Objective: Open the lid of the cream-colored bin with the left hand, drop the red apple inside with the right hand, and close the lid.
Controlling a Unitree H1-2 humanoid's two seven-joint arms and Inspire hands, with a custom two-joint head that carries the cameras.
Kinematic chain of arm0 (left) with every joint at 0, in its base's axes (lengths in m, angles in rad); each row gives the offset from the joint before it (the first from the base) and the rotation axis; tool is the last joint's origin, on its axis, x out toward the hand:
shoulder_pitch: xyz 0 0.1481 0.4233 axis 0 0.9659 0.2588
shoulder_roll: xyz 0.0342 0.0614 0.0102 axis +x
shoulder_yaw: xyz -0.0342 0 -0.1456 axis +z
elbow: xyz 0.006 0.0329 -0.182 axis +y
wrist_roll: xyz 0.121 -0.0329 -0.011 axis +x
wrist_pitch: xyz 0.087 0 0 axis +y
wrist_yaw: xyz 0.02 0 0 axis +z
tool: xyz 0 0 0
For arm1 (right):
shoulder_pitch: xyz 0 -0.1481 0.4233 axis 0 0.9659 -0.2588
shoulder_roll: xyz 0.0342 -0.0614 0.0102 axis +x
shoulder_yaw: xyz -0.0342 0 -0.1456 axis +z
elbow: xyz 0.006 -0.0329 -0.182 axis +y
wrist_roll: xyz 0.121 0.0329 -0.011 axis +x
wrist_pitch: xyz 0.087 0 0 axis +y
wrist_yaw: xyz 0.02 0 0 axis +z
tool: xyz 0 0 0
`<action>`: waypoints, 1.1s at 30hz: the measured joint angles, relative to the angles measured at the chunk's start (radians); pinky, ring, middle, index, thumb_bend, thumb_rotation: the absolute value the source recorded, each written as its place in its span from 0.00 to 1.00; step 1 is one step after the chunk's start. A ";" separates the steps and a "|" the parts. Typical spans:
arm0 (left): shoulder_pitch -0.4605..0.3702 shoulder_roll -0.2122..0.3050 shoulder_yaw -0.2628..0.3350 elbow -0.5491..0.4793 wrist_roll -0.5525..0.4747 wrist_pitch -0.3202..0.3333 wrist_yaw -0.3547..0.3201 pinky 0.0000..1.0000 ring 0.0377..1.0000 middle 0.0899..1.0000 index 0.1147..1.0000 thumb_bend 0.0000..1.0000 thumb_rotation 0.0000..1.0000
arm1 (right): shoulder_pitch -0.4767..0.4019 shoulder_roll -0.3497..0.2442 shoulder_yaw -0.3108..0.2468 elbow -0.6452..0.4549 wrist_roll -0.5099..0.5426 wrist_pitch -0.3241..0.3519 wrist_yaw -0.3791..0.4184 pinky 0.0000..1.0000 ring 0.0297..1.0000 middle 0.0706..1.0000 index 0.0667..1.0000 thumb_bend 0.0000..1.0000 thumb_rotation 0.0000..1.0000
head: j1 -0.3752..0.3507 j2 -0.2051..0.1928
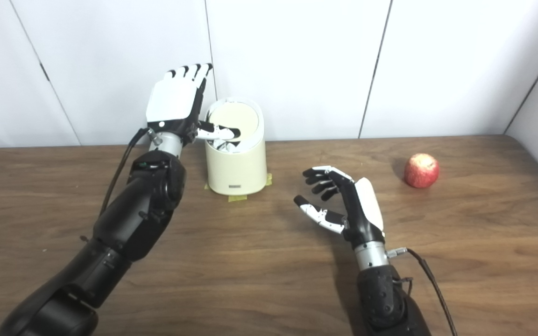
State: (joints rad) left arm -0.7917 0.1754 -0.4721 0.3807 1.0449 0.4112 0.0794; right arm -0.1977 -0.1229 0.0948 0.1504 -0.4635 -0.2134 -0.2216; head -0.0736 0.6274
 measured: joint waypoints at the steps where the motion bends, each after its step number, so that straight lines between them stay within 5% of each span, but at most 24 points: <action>1: -0.003 0.001 -0.008 0.001 0.013 0.001 0.000 1.00 1.00 1.00 1.00 1.00 0.26 | 0.000 0.000 0.001 0.000 0.000 0.000 0.000 0.45 0.54 0.58 0.61 0.32 0.33 | 0.000 0.000; 16: -0.051 0.032 -0.092 0.063 0.122 0.009 -0.005 1.00 1.00 1.00 1.00 1.00 0.23 | 0.000 0.005 0.001 0.000 -0.002 0.000 -0.002 0.42 0.53 0.57 0.60 0.31 0.30 | -0.002 0.003; 18: -0.049 0.031 -0.083 0.060 0.119 0.009 -0.008 1.00 1.00 1.00 1.00 0.84 0.59 | 0.000 0.005 0.001 0.000 -0.002 0.000 -0.001 0.43 0.53 0.58 0.60 0.31 0.30 | -0.002 0.003; 20: -0.033 0.025 -0.048 0.036 0.085 0.012 -0.029 1.00 1.00 1.00 1.00 0.74 0.91 | 0.000 0.006 0.001 -0.002 0.000 0.000 -0.001 0.43 0.53 0.57 0.60 0.31 0.29 | -0.002 0.003; 21: -0.018 0.019 -0.020 0.016 0.053 0.013 -0.042 1.00 1.00 0.99 0.98 0.74 0.96 | 0.000 0.006 0.001 -0.002 0.001 0.000 -0.001 0.43 0.53 0.57 0.60 0.31 0.29 | -0.002 0.003; 28: 0.073 -0.138 0.362 -0.117 -0.385 0.017 -0.057 0.99 0.94 0.95 0.95 0.66 1.00 | 0.001 0.004 0.001 -0.004 -0.004 0.001 -0.001 0.44 0.54 0.59 0.61 0.32 0.33 | 0.002 0.002; 30: 0.070 -0.146 0.400 -0.147 -0.461 -0.007 -0.046 0.87 0.94 0.96 0.99 0.65 1.00 | 0.000 0.005 0.002 -0.004 -0.004 0.001 -0.001 0.43 0.53 0.57 0.60 0.32 0.31 | 0.000 0.000; 33: 0.073 -0.146 0.430 -0.191 -0.521 -0.078 0.001 0.84 0.93 0.96 1.00 0.64 1.00 | 0.000 0.006 0.001 -0.005 -0.001 0.001 -0.001 0.43 0.53 0.57 0.61 0.32 0.31 | 0.003 0.000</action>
State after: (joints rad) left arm -0.7192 0.0295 -0.0420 0.1902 0.5237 0.3332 0.0806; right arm -0.1972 -0.1171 0.0956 0.1458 -0.4641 -0.2119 -0.2231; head -0.0706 0.6274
